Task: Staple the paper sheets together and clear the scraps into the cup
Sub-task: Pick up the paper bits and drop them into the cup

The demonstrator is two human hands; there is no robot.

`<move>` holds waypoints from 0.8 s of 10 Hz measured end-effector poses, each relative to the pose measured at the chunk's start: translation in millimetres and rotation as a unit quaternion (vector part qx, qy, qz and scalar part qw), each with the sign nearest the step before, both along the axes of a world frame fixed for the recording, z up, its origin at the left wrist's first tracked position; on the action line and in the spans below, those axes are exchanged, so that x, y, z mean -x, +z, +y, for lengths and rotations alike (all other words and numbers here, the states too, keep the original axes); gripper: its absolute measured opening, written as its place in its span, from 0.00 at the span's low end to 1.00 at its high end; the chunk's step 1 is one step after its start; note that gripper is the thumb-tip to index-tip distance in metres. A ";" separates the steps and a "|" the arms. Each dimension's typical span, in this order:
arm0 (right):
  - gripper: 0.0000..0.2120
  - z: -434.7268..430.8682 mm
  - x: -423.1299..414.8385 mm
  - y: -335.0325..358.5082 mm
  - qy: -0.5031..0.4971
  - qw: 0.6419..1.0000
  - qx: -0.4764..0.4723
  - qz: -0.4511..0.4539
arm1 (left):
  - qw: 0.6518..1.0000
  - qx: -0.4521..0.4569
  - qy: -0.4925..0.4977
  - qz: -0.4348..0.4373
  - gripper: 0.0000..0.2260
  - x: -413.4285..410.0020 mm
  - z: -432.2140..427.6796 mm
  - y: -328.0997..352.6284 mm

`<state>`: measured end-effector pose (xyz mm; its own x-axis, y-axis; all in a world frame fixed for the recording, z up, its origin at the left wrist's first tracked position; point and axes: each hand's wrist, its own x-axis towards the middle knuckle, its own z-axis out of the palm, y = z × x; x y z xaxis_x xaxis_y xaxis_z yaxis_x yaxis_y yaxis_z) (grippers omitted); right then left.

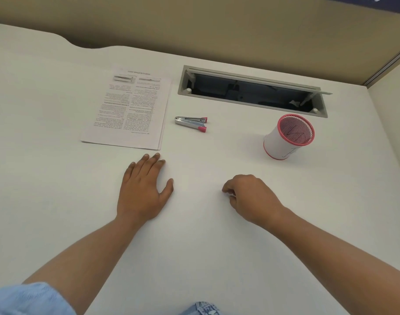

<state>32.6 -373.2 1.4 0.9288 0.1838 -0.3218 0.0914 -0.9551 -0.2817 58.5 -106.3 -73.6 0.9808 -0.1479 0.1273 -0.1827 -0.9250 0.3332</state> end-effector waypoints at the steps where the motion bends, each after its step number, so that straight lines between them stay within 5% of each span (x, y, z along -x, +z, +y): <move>1: 0.10 4.7 1.6 1.3 0.015 0.999 0.028 0.012 | 1.000 -0.001 0.001 -0.003 0.27 0.0 -0.1 0.3; 5: 0.03 30.8 2.8 0.0 0.057 0.992 0.116 -0.005 | 1.000 -0.001 -0.001 0.006 0.27 0.3 0.1 1.1; 6: 0.13 41.4 4.5 6.9 0.040 0.990 0.134 0.008 | 1.000 -0.003 -0.001 0.004 0.27 0.4 0.3 0.8; 8: 0.17 50.2 0.7 12.4 -0.016 0.992 0.124 0.001 | 1.000 -0.004 -0.002 0.008 0.27 0.9 0.8 -0.4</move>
